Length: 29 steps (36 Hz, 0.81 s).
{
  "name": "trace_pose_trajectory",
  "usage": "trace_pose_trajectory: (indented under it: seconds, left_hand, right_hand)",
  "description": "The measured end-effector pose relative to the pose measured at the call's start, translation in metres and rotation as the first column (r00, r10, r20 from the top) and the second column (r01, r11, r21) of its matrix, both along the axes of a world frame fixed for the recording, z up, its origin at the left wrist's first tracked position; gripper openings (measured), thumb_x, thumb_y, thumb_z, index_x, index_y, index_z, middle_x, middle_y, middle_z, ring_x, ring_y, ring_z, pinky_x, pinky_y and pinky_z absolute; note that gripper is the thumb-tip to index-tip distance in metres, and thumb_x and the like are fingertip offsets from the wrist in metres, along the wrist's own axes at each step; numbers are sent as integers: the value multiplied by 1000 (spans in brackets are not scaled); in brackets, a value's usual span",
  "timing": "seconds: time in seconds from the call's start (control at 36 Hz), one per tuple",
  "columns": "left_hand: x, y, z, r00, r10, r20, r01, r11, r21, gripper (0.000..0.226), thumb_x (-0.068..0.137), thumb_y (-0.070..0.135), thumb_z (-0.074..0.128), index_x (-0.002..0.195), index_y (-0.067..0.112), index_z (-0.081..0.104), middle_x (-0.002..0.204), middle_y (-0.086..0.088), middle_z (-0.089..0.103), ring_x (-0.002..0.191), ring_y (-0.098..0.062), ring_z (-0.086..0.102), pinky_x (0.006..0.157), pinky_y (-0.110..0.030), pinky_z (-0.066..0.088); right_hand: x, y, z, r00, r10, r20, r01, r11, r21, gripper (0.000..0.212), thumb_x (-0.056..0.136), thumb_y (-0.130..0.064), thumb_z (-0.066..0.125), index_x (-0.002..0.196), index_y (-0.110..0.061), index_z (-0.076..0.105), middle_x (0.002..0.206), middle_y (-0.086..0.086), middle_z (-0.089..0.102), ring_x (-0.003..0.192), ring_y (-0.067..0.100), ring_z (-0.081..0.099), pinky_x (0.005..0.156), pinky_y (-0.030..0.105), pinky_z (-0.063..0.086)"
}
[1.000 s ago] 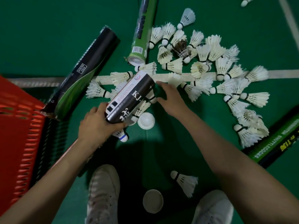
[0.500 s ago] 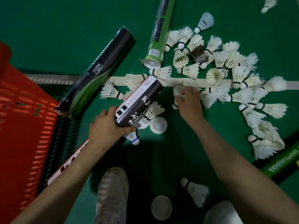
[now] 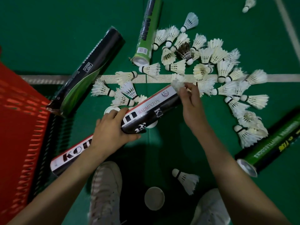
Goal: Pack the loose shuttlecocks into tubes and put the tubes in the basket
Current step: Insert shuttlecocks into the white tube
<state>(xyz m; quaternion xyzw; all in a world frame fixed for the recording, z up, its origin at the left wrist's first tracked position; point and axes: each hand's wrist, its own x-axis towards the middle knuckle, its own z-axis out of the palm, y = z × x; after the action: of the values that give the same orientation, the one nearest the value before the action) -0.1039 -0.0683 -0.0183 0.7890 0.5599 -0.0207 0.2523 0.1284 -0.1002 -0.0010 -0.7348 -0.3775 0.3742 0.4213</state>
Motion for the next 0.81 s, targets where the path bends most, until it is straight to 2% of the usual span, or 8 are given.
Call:
trace_pose_trajectory:
  seconds: [0.14, 0.19, 0.28, 0.44, 0.53, 0.58, 0.64, 0.81]
  left_hand:
    - [1, -8, -2, 999, -34, 4, 34, 999, 15, 99, 47, 77, 55, 131, 25, 48, 105, -4, 58, 99, -30, 54, 81, -38, 42]
    - [2, -10, -2, 999, -44, 14, 43, 999, 31, 101, 46, 80, 50, 131, 25, 48, 103, -4, 57, 97, -30, 55, 81, -38, 43]
    - [7, -12, 0, 999, -43, 34, 42, 999, 29, 102, 46, 81, 47, 130, 25, 47, 101, -3, 56, 95, -28, 55, 80, -38, 43]
    - [22, -11, 3, 997, -70, 15, 70, 998, 12, 97, 48, 77, 61, 130, 27, 47, 101, -2, 55, 98, -28, 53, 81, -38, 42]
    - [32, -9, 4, 997, -73, -23, 73, 997, 6, 92, 56, 65, 76, 134, 26, 45, 108, -6, 56, 103, -31, 53, 85, -39, 41]
    - [37, -8, 3, 996, -76, -55, 76, 997, 4, 92, 57, 63, 77, 135, 27, 43, 113, -6, 55, 106, -32, 52, 88, -40, 40]
    - [39, -7, 3, 995, -67, -74, 66, 998, -4, 93, 58, 63, 76, 136, 27, 41, 116, -6, 54, 109, -31, 51, 90, -40, 39]
    - [32, -2, -1, 996, -16, -85, 13, 999, -39, 94, 56, 64, 76, 136, 29, 41, 113, -8, 57, 109, -33, 52, 92, -43, 43]
  right_hand:
    - [-2, -20, 15, 987, -25, -158, 24, 1000, -6, 52, 99, -44, 31, 148, -29, 21, 129, -20, 33, 117, -4, 34, 96, 14, 26]
    - [0, -26, 18, 986, -14, -167, 14, 1000, -6, 54, 99, -45, 28, 150, -30, 18, 131, -25, 31, 119, -7, 30, 99, 15, 23]
    - [5, -31, 21, 985, 12, -172, -17, 999, -27, 64, 92, -55, 21, 151, -32, 14, 153, -13, 23, 124, -7, 25, 104, 17, 18]
    - [11, -31, 17, 974, 46, -220, -64, 995, -73, 77, 81, -71, 19, 150, -36, 17, 156, -12, 21, 134, -3, 20, 116, 28, 14]
    - [15, -27, 6, 970, -52, -236, 29, 995, -97, 72, 87, -72, 23, 145, -31, 31, 147, -8, 40, 136, 9, 34, 117, 38, 22]
    - [17, -27, 0, 972, -84, -221, 64, 994, -94, 52, 96, -57, 30, 137, -27, 39, 118, -17, 55, 113, 1, 49, 106, 30, 35]
    - [18, -28, -5, 979, -91, -184, 75, 993, -93, 42, 99, -43, 39, 137, -27, 39, 99, -25, 52, 94, -10, 49, 87, 16, 38]
    - [25, -27, -17, 988, -108, -111, 100, 992, -81, 39, 96, -31, 52, 133, -24, 44, 96, -11, 59, 91, 1, 56, 82, 20, 41]
